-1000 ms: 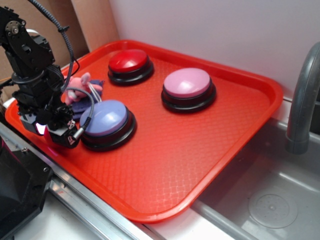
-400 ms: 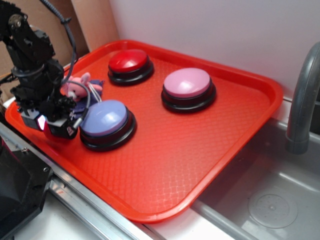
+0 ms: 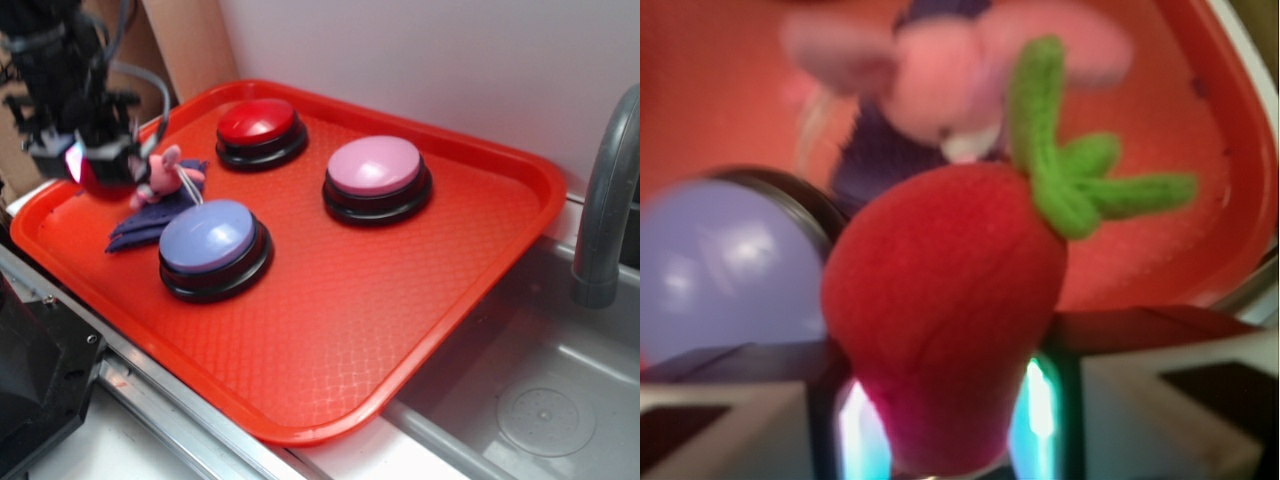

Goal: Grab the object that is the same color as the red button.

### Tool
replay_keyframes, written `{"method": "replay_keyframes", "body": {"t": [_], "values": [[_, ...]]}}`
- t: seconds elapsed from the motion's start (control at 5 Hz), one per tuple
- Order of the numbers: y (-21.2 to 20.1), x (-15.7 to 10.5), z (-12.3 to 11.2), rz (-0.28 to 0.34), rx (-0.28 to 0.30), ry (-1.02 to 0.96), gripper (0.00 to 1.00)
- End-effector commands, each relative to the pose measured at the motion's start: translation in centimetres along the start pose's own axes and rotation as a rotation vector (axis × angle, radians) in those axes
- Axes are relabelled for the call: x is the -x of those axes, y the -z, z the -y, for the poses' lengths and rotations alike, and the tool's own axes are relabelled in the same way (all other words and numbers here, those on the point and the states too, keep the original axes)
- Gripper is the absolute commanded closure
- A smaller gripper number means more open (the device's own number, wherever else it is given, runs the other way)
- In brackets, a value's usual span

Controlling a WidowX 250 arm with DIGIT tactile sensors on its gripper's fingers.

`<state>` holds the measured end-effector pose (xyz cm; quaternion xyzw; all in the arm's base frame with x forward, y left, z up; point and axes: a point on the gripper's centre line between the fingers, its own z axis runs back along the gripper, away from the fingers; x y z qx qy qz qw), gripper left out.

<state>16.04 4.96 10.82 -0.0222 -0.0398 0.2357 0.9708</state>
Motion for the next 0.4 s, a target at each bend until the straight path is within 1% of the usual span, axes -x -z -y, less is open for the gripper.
{"method": "replay_keyframes", "body": {"t": [0.0, 0.2], "values": [[-8.00, -4.25, 1.92, 0.064, 0.083, -0.030, 1.00], [-8.45, -4.04, 2.23, 0.097, 0.138, -0.035, 1.00]]}}
